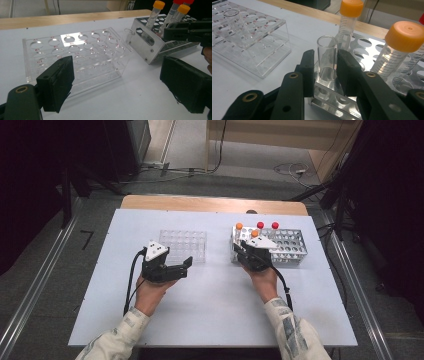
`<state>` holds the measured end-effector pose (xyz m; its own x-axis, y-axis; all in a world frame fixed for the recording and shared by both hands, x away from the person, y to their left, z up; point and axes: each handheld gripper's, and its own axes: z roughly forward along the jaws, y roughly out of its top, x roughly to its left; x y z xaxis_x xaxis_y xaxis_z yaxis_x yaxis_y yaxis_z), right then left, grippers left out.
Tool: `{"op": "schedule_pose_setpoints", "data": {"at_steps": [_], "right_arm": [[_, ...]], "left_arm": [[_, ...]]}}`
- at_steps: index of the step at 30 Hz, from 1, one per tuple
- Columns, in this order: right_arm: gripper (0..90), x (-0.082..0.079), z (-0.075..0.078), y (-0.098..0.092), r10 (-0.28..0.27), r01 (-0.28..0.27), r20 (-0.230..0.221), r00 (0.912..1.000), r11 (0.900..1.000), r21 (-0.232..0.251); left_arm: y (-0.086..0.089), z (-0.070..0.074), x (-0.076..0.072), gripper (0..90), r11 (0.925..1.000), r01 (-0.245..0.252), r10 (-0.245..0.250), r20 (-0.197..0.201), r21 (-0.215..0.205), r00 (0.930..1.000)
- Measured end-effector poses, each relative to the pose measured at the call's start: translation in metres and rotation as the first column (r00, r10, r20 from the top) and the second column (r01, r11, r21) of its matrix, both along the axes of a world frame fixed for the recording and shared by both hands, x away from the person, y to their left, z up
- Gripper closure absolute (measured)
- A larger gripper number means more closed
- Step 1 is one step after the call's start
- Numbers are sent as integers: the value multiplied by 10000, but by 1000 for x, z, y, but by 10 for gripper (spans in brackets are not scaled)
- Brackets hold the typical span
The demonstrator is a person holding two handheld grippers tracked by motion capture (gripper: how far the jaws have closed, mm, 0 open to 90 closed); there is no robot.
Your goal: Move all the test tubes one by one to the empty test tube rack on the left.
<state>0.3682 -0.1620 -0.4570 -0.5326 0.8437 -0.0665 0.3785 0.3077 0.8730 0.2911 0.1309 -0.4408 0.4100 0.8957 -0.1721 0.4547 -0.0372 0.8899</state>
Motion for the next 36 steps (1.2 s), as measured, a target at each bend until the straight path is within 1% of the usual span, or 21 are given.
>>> {"op": "schedule_pose_setpoints", "data": {"at_steps": [7,14,19,21,29,36], "right_arm": [[677,1,-2,-1,-46,46,-23,10000,10000,-19],[724,1,-2,0,-50,50,-23,10000,10000,44],[727,1,-2,-1,-68,68,-16,10000,10000,59],[728,1,-1,-2,-94,94,-16,10000,9998,155],[734,-3,9,-7,-116,103,270,9996,9987,509],[735,-9,26,-10,-70,13,606,9981,9957,930]], "left_arm": [[-1,0,-1,126,10000,64,-64,-6,-27,10000],[-2,1,-2,126,9999,93,-93,-3,-44,10000],[-2,2,-2,126,9999,110,-110,10,-64,9999],[-2,2,-2,126,9999,121,-121,17,-46,9999],[-3,2,-2,126,9999,159,-159,15,-42,9999],[-4,2,-2,126,9998,200,-200,13,-20,9998]]}}
